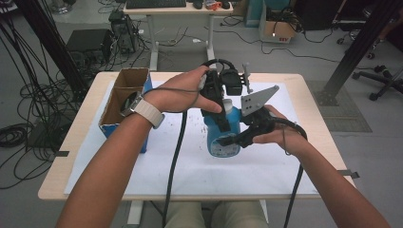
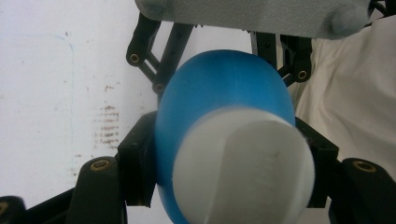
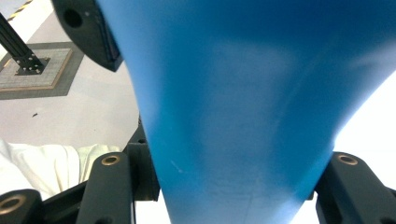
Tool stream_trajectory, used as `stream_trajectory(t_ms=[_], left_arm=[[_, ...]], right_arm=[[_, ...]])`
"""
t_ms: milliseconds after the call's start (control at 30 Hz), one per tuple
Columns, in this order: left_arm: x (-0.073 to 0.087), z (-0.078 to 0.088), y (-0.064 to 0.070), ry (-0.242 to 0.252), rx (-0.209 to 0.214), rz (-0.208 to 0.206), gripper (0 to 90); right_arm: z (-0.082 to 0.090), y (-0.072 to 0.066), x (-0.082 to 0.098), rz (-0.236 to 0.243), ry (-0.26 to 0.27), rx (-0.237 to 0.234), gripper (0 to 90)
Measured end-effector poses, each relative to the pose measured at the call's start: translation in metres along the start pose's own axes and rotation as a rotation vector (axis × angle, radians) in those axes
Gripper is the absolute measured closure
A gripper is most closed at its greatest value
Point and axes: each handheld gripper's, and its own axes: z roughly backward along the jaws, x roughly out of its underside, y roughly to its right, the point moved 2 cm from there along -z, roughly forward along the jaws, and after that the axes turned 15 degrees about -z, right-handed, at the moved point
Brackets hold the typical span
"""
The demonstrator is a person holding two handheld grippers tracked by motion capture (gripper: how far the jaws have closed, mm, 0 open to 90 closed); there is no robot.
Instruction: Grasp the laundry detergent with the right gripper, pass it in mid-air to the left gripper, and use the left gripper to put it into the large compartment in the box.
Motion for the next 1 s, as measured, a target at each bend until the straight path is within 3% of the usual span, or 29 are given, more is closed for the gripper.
stream_trajectory(t_ms=[1000], left_arm=[[-0.0009,0.0016,0.0025,-0.002,0.002,0.015,37.2]], right_arm=[[0.0009,-0.0011,-0.0002,-0.002,0.005,-0.002,43.2]])
